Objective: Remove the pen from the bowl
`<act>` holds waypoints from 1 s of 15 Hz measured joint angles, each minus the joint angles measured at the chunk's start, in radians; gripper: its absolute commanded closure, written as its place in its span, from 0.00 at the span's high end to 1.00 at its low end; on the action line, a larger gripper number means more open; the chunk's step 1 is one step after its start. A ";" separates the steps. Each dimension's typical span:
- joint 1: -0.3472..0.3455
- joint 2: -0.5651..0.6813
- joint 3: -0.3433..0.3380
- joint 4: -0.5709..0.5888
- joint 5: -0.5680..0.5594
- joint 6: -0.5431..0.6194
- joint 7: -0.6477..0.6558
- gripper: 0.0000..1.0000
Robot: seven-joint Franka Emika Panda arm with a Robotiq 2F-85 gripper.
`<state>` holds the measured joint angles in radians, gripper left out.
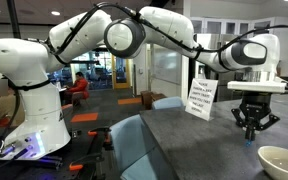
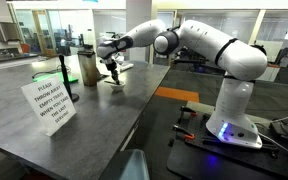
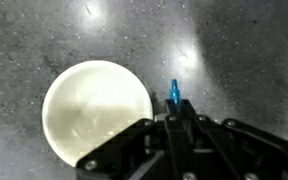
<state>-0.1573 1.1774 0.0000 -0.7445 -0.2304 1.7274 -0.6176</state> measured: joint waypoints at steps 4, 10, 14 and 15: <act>0.022 -0.087 0.003 -0.170 -0.039 0.035 -0.008 0.03; 0.061 -0.244 0.004 -0.453 -0.113 0.103 -0.004 0.36; 0.032 -0.372 0.008 -0.655 -0.094 0.298 0.000 0.66; 0.019 -0.408 0.014 -0.708 -0.081 0.350 0.000 0.72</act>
<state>-0.1385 0.7696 0.0136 -1.4523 -0.3114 2.0779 -0.6174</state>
